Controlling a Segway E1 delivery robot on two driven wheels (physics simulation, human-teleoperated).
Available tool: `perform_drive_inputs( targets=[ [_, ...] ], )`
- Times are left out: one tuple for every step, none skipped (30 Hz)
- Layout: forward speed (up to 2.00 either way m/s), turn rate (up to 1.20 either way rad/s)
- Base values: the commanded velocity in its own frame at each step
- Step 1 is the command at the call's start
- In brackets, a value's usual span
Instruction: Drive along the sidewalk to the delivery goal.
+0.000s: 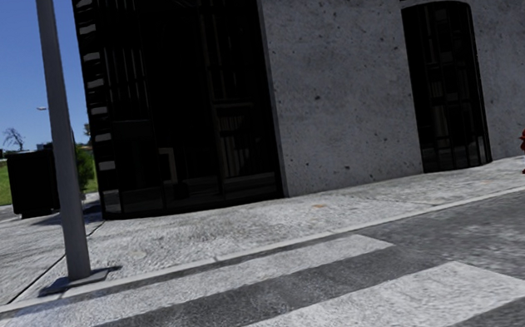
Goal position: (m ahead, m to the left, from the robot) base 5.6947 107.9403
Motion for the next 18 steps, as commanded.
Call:
perform_drive_inputs(
  targets=[
    [1.47, 0.48],
    [1.47, 0.48],
    [1.47, 0.48],
    [1.47, 0.48],
    [1.47, 0.48],
    [1.47, 0.48],
    [1.47, 0.38],
    [1.47, 0.00],
    [1.47, 0.00],
    [1.47, 0.00],
    [1.47, 0.00],
    [1.47, 0.00],
    [1.47, 0.00],
    [1.47, 0.00],
    [1.47, 0.00],
    [1.47, 0.00],
    [1.47, 0.00],
    [1.47, 0.00]
  ],
)
